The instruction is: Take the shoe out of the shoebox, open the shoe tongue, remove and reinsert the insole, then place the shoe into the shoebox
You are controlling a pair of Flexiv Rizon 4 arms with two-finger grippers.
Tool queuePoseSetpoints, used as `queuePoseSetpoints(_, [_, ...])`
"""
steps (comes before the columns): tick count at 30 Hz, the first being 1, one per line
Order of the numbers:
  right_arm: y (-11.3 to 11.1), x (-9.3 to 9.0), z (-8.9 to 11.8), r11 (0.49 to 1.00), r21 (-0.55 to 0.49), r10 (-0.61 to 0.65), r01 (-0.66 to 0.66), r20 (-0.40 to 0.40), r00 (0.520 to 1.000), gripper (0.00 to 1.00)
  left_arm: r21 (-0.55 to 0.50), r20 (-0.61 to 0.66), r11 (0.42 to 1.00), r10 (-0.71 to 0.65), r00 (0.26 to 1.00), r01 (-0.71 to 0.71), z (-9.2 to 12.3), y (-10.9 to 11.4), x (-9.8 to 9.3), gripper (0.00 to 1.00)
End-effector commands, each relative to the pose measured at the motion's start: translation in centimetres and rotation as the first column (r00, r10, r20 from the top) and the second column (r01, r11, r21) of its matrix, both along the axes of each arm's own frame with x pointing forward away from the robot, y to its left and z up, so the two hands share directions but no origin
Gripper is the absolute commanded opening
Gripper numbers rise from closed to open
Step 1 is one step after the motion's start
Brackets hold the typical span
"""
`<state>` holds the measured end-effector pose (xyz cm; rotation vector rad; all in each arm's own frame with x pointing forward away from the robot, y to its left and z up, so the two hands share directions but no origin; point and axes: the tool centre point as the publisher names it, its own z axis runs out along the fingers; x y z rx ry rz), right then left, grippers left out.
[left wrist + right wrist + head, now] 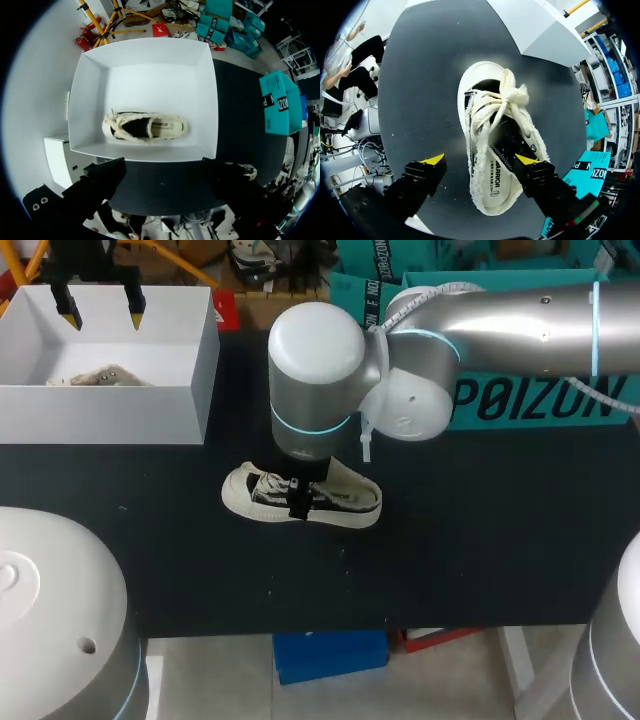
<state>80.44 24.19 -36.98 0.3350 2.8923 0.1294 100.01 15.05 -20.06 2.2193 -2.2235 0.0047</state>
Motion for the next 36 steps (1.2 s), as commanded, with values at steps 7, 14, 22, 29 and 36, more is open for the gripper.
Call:
queuePoseSetpoints(7, [-2.6, -0.8, 3.4, 0.996, 0.08, 0.049, -0.048, -0.012, 0.999, 1.0, 0.001, -0.001, 1.0, 0.001, 1.0, -0.001, 0.0, 0.0, 0.0, 1.0])
queuePoseSetpoints(14, [-4.0, -0.9, 3.8, 0.975, 0.209, 0.072, -0.072, 0.01, 0.997, 1.0, 0.001, -0.001, 1.0, 0.001, 1.0, -0.001, 0.0, 0.0, 0.0, 1.0])
queuePoseSetpoints(22, [-5.0, -1.0, 3.2, 0.925, 0.363, 0.093, -0.112, 0.068, 0.993, 1.0, 0.001, -0.001, 1.0, 0.001, 1.0, -0.001, 0.0, 0.0, 0.0, 1.0])
queuePoseSetpoints(29, [-6.2, -0.4, 3.1, 0.893, 0.436, 0.075, -0.109, 0.094, 0.993, 1.0, 0.001, -0.001, 1.0, 0.001, 1.0, -0.001, 0.0, 0.0, 0.0, 1.0])
queuePoseSetpoints(36, [-7.4, 0.4, 3.2, 0.853, 0.514, 0.035, -0.089, 0.114, 0.993, 1.0, 0.001, -0.001, 1.0, 0.001, 1.0, -0.001, 0.0, 0.0, 0.0, 1.0])
